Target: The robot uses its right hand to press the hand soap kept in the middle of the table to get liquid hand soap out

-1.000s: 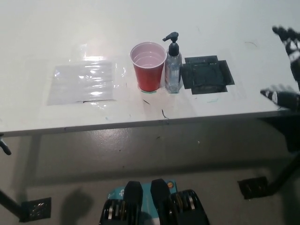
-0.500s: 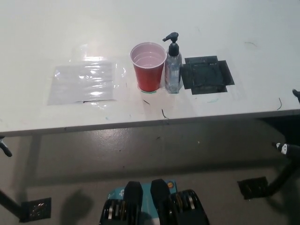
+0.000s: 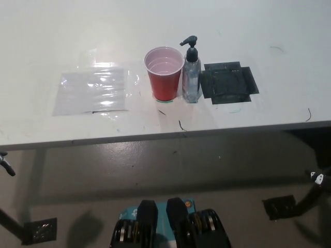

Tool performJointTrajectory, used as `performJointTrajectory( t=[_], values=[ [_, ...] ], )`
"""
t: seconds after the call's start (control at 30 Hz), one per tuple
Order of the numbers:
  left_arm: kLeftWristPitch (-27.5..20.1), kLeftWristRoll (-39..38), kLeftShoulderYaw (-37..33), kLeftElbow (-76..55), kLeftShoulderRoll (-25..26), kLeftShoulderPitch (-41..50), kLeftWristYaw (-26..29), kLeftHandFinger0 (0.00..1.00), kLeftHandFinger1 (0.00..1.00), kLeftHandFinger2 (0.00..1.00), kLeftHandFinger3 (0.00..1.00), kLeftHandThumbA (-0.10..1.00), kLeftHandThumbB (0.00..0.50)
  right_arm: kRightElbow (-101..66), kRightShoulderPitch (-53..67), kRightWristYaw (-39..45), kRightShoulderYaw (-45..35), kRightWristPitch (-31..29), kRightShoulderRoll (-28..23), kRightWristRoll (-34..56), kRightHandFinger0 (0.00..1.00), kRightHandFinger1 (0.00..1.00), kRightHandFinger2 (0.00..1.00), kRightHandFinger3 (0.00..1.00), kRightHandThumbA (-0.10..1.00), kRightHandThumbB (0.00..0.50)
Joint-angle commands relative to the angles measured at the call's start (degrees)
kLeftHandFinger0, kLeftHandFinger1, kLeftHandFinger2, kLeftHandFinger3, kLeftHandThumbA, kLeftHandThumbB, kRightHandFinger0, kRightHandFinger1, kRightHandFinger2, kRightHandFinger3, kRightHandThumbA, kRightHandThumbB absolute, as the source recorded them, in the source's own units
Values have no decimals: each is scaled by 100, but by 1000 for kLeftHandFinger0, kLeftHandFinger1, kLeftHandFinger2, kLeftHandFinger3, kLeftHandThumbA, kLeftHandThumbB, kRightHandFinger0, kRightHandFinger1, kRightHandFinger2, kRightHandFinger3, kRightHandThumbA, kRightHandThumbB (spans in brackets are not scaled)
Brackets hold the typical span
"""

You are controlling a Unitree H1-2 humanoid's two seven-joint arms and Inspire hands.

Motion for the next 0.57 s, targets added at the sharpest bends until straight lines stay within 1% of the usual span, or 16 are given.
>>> performJointTrajectory(
  t=[0.0, 0.03, 0.07, 0.13, 0.17, 0.27, 0.3, 0.33, 0.37, 0.4, 0.43, 0.5, 0.53],
  values=[
    [106, -46, 89, -140, 122, -23, 277, 1000, 1000, 983, 762, 1000, 164, -49, -155, -104, -191, -310, -50, 721, 1000, 1000, 1000, 1000, 1000, 231],
    [106, -54, 83, -139, 125, -19, 283, 1000, 1000, 987, 756, 1000, 168, -43, -163, -105, -187, -319, -58, 727, 1000, 1000, 1000, 1000, 1000, 252],
    [106, -60, 81, -137, 128, -19, 286, 1000, 1000, 989, 754, 1000, 167, -40, -164, -111, -180, -323, -63, 734, 1000, 1000, 1000, 1000, 1000, 259],
    [106, -59, 69, -119, 138, -22, 304, 1000, 1000, 995, 772, 1000, 161, -54, -162, -103, -161, -304, -70, 742, 1000, 1000, 1000, 1000, 1000, 246],
    [106, -59, 93, -114, 118, -26, 291, 1000, 1000, 997, 783, 1000, 159, -37, -175, -143, -140, -303, -72, 697, 1000, 1000, 1000, 1000, 1000, 262],
    [106, -111, 34, -106, 130, -4, 352, 1000, 1000, 1000, 809, 1000, 159, -47, -193, -139, -135, -278, -105, 735, 1000, 1000, 1000, 1000, 1000, 256],
    [106, -159, 24, -89, 140, -5, 363, 1000, 1000, 1000, 812, 1000, 145, -51, -197, -138, -138, -288, -103, 764, 1000, 1000, 1000, 1000, 1000, 253],
    [106, -154, 4, -74, 157, -5, 375, 1000, 1000, 1000, 821, 1000, 137, -38, -201, -135, -140, -302, -98, 799, 1000, 1000, 1000, 1000, 1000, 241],
    [106, -154, -3, -72, 162, -5, 382, 1000, 1000, 1000, 825, 1000, 136, -35, -203, -136, -140, -305, -97, 814, 1000, 1000, 1000, 1000, 1000, 241],
    [106, -266, 10, -72, 139, -3, 415, 1000, 1000, 993, 785, 1000, 136, -76, -212, -79, -140, -210, -113, 855, 1000, 1000, 1000, 1000, 1000, 254],
    [106, -251, 10, -72, 110, 0, 428, 1000, 1000, 992, 785, 1000, 136, -88, -228, -69, -140, -187, -144, 856, 1000, 1000, 1000, 1000, 1000, 252],
    [106, -165, 62, -66, 53, -10, 404, 1000, 1000, 1000, 811, 1000, 158, -109, -236, -83, -111, -141, -169, 791, 1000, 1000, 1000, 1000, 1000, 254],
    [106, -165, 62, -66, 53, -10, 404, 1000, 1000, 1000, 811, 1000, 158, -109, -236, -83, -111, -141, -169, 791, 1000, 1000, 1000, 1000, 1000, 254]
  ],
)
